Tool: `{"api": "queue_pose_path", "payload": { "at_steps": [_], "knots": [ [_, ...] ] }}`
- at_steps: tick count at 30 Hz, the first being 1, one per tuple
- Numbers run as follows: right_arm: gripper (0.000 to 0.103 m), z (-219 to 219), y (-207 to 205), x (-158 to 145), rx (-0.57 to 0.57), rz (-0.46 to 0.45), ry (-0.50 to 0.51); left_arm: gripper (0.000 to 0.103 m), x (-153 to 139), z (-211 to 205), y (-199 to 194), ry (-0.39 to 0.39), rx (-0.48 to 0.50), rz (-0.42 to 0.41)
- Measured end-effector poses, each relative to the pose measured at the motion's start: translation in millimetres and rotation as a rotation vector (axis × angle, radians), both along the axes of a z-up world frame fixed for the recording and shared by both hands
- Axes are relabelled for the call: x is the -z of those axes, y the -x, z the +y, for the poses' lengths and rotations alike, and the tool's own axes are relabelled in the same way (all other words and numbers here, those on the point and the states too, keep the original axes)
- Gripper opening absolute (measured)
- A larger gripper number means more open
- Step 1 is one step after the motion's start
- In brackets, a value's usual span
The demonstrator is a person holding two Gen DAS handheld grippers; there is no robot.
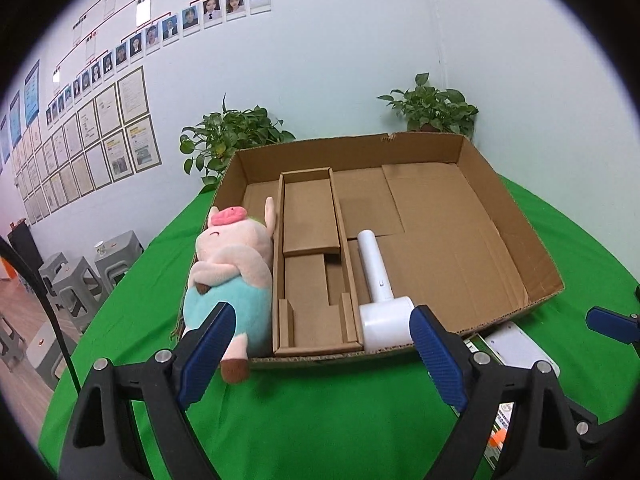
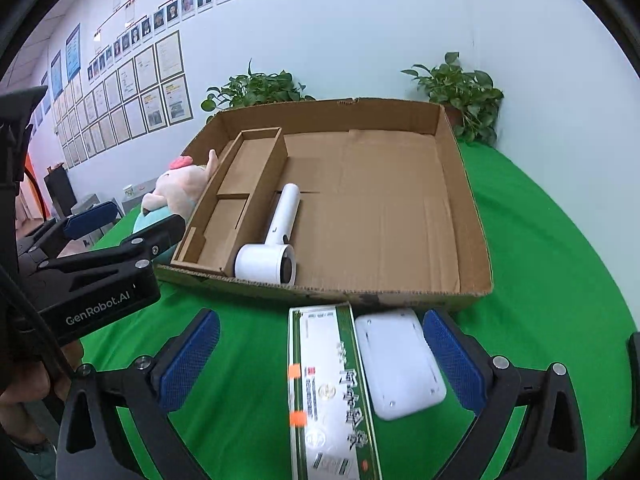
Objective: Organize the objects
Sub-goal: 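Open the left tool and withdraw it from the hair dryer, then move the right tool to the green-and-white medicine box and close on it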
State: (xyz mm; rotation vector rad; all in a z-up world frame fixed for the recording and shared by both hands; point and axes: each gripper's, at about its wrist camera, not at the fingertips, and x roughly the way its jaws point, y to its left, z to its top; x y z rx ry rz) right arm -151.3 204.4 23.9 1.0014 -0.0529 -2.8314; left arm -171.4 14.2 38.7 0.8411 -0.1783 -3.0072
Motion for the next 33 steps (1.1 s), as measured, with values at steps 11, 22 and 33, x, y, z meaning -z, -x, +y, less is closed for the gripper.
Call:
{"api": "queue_pose_path", "payload": {
  "at_steps": [11,22,33],
  "knots": [
    [0.102,-5,-9,3,0.009,0.015,0.021,0.089,2,-3,-9,-0.02,-0.01,-0.037],
    [0.102,-8,-22,8,-0.014,0.014,0.025,0.089,5,-5,-14,-0.015,-0.02,-0.065],
    [0.102,12,-53,64,-0.037,-0.126,0.042,0.089,42,-9,3,-0.245,0.17,-0.309]
  ]
}}
